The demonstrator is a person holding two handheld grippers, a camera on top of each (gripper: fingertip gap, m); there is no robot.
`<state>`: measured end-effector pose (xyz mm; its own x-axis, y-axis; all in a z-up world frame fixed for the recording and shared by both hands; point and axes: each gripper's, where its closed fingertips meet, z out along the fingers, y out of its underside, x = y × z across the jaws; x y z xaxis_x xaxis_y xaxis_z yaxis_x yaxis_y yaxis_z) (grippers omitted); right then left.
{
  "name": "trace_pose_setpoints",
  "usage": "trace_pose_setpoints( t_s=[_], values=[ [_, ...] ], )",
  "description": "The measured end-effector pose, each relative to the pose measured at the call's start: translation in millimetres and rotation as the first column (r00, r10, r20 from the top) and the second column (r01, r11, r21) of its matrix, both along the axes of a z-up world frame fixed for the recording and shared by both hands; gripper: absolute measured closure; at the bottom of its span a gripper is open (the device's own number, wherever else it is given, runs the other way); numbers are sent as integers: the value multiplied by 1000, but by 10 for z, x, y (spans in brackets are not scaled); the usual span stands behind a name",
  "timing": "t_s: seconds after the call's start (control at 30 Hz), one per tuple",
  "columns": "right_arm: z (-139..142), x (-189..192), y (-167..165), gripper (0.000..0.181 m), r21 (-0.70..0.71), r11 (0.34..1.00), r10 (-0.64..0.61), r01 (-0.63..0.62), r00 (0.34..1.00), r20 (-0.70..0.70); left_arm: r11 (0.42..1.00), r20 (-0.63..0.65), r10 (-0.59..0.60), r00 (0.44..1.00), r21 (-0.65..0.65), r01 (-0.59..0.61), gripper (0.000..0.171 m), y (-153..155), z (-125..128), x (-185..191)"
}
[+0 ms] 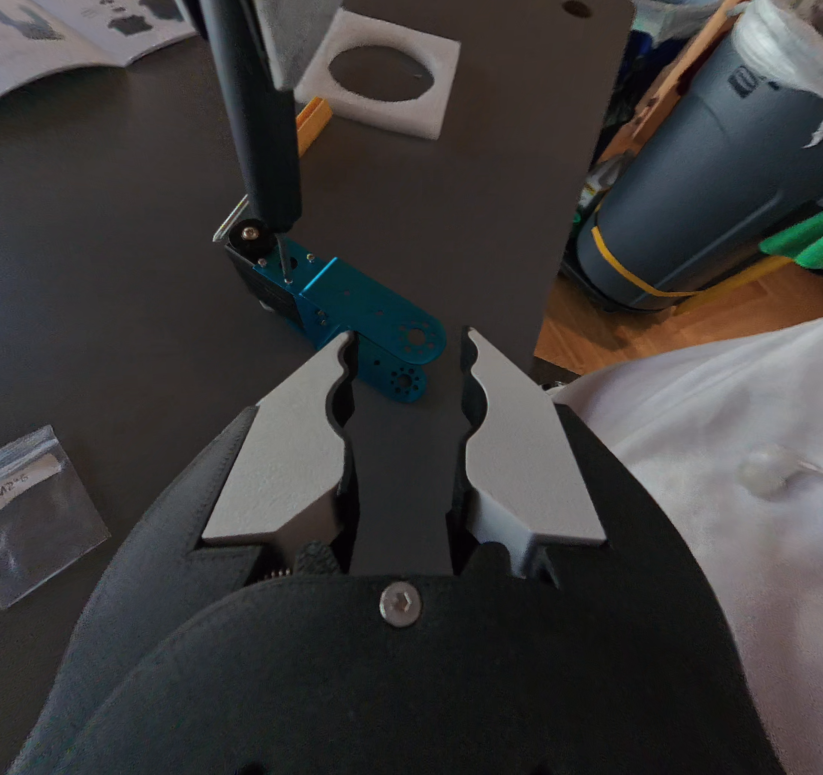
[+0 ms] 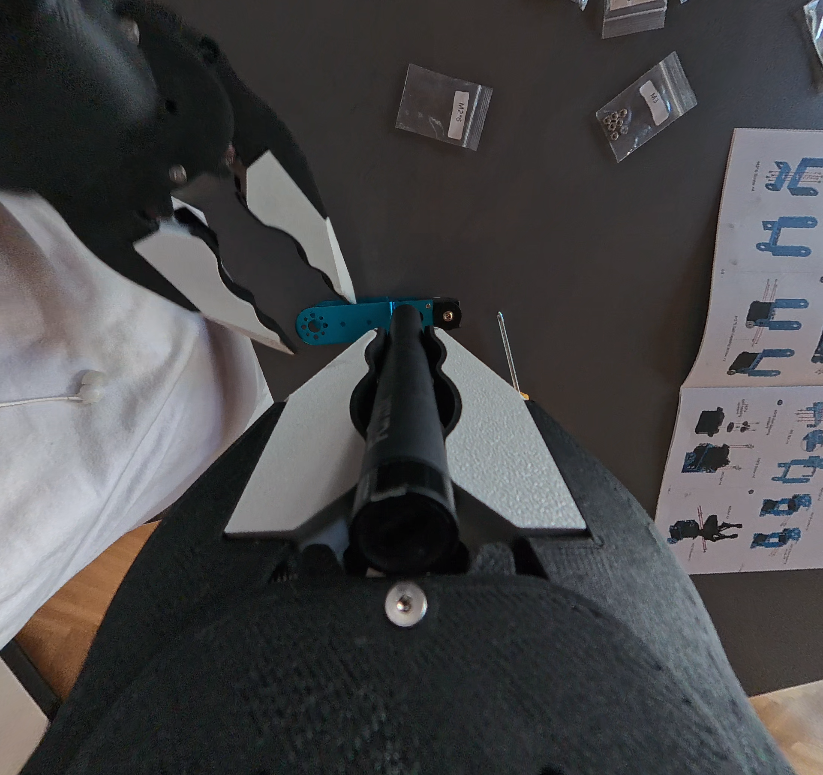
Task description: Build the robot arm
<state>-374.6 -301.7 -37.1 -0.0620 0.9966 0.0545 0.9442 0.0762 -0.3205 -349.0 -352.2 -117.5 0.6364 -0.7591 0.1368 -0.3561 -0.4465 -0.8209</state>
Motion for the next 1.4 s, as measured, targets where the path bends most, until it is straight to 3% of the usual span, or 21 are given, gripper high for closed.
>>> trace_pose_setpoints(
  t_s=[0.07,0.2,0.3,0.47,0.63,0.9,1.0,1.07,1.1,1.2,1.4],
  values=[
    [0,1,7,162,-11,1000,-3,3,1000,-3,997,89,-71,994,36,68,129,1,157,-112],
    [1,1,13,162,-19,1000,19,-19,1000,-3,976,161,-216,963,37,213,112,51,289,-289],
    [1,-1,16,162,-24,999,39,-39,999,-2,936,15,-293,956,207,283,100,370,224,-427],
    [1,-8,31,162,-46,998,49,-48,999,8,806,-203,-519,830,206,554,99,664,73,-399],
    [-1,-20,42,162,-61,997,46,-45,999,16,687,-265,-687,677,68,724,95,765,-129,-273],
    [-2,-14,69,162,-99,994,44,-43,999,11,513,-345,-792,503,71,856,84,766,-139,-73],
    [-4,-4,83,162,-121,992,24,-22,1000,7,449,-356,-821,446,80,890,91,699,-155,-33],
    [-4,7,91,161,-120,993,15,-14,1000,12,420,-343,-840,420,79,904,107,628,-175,-33],
    [-5,13,93,161,-119,993,7,-6,1000,13,414,-332,-848,414,72,907,114,591,-198,-35],
    [-4,16,91,161,-120,993,-11,12,1000,11,447,-321,-832,452,94,889,112,589,-236,-12],
    [-6,37,78,162,-129,991,-32,34,999,16,574,-245,-776,582,108,811,112,585,-230,17]
  ],
)
